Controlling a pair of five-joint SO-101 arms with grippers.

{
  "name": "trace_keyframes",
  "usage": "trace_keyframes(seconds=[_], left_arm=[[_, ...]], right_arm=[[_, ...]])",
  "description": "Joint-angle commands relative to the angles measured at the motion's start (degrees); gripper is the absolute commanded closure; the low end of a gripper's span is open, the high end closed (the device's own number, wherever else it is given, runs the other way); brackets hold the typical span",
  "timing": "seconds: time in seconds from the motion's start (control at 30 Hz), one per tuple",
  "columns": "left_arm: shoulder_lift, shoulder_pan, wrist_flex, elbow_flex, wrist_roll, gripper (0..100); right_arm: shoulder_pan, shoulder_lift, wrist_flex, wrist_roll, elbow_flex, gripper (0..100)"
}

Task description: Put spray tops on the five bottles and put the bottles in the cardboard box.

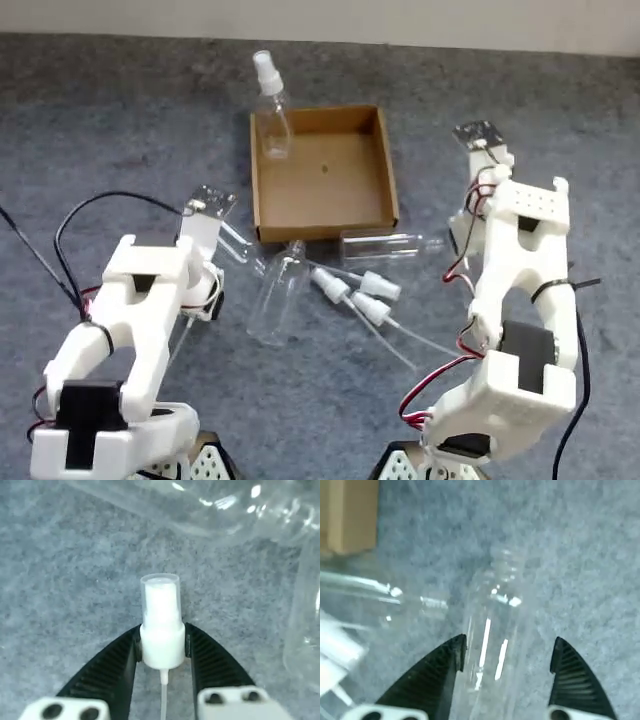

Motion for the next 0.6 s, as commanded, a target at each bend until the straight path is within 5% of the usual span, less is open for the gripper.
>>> trace_keyframes(seconds=[0.0,0.4,0.57], left_arm=[[-3.7,-0.5,-3.1,2.4,0.6,99],[-3.8,-0.4,-3.6,3.5,0.5,99],[-3.7,-0.4,-4.7,3.6,0.5,99]], right_arm=[[-2.9,1.5,-1.6,-2.3,-0.6,76.1],[-1.1,18.0,-1.3,-5.7,-13.5,77.3],[-1.0,17.9,-1.2,-5.8,-14.3,98.4]])
